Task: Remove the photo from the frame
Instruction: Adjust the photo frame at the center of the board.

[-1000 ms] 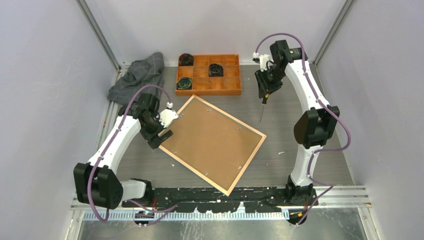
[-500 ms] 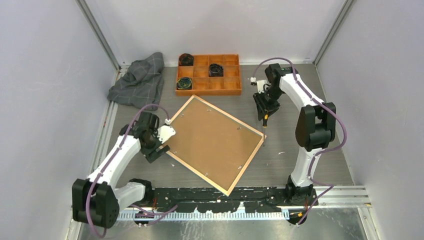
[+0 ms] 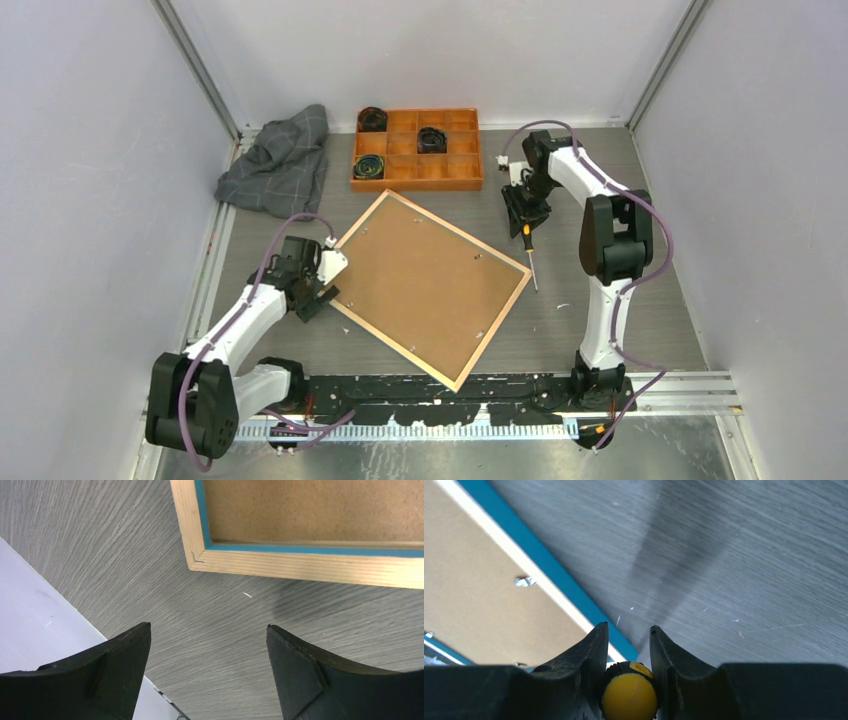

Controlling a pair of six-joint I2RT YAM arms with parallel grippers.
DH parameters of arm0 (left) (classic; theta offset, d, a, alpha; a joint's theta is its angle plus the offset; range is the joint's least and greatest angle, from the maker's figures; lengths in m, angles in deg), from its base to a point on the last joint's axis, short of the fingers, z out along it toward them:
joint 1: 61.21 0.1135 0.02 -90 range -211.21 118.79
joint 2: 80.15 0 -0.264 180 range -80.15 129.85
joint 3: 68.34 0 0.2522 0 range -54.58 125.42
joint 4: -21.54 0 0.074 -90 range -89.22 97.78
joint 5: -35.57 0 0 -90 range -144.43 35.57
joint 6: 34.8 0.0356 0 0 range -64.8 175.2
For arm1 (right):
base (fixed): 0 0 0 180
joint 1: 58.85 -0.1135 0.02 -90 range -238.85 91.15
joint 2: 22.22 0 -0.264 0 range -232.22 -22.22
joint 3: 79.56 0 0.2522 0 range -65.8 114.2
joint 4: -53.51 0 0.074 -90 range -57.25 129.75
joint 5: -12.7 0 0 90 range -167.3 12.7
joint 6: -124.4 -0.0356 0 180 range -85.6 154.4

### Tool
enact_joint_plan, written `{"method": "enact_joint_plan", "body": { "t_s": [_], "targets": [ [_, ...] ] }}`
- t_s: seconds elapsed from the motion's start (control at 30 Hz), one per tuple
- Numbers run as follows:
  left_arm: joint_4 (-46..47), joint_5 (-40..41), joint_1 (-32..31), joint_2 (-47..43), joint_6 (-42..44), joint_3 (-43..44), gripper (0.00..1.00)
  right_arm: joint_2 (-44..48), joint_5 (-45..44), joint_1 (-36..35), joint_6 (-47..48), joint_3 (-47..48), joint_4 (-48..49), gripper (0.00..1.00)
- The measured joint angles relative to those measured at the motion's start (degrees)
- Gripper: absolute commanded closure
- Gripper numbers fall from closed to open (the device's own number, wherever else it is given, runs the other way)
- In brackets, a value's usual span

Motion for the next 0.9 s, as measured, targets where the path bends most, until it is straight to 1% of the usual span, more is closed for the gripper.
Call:
{"method": "enact_joint_plan", "body": {
  "t_s": [0.2,0.3,0.4,0.7,0.83,0.9],
  "targets": [
    [1.27,-0.11,0.00,-2.60,-3.85,-0.42,0.14,-2.49,-3.52,0.00,-3.02,-1.97,4.20,0.99],
    [1.84,-0.13,0.00,-4.33,-5.07,-0.52,0.13,-2.89,-5.16,-0.02,-4.20,-2.95,5.88,0.99],
    [3.15,0.28,0.00,-4.26,-5.51,-0.98,0.13,-3.23,-5.53,-0.15,-4.63,-4.57,7.10,0.99],
    [10.78,5.42,-0.07,4.90,-5.38,-2.03,0.13,-2.62,-5.84,-2.97,-4.44,-7.43,6.43,0.99],
    [14.60,6.82,-0.31,6.56,-5.25,-2.01,0.13,-0.48,-4.81,-4.50,-3.80,-11.02,6.45,0.99],
    [15.50,7.19,-0.33,6.80,-5.16,-2.01,0.13,1.57,-4.79,-5.49,-2.75,-14.29,7.02,0.99]
  ]
}}
